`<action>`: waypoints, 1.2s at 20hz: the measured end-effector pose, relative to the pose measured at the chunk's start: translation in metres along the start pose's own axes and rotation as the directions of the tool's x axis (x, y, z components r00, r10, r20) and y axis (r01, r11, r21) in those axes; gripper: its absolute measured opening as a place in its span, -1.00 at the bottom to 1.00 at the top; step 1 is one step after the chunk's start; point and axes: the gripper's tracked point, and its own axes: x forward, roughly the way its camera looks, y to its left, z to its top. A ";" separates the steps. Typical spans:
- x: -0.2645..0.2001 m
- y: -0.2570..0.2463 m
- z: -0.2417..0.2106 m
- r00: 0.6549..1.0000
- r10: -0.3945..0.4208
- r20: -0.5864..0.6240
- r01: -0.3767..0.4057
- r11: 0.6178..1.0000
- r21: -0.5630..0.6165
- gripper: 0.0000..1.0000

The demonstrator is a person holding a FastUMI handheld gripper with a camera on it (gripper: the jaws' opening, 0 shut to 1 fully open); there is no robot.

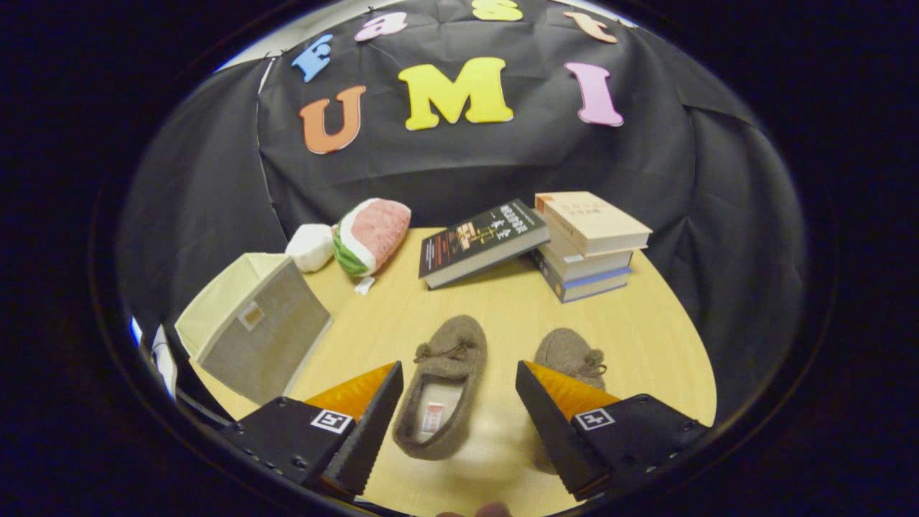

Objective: Open the storage box then place both shoes into the box .Put the left shoe in first, then the right shoe, with the right side of both shoes facing outward in a uniform manner.

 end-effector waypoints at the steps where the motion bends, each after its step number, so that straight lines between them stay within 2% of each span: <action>1: 0.013 -0.003 -0.008 1.000 -0.003 -0.029 0.003 1.000 0.003 0.92; 6: 0.055 -0.010 -0.039 0.989 0.005 -0.150 -0.002 1.000 0.020 0.90; 14: 0.083 -0.008 -0.045 0.974 0.018 -0.226 0.012 0.991 0.131 -0.55; 16: 0.083 -0.010 -0.046 0.971 0.010 -0.237 0.032 0.984 0.174 -0.55; 17: 0.083 -0.010 -0.046 0.967 0.015 -0.254 0.038 0.978 0.204 -0.99; 21: 0.077 -0.005 -0.038 0.967 0.044 -0.252 0.045 0.940 0.337 -0.99; 24: 0.059 0.006 -0.023 0.972 0.058 -0.227 0.033 0.926 0.377 -0.99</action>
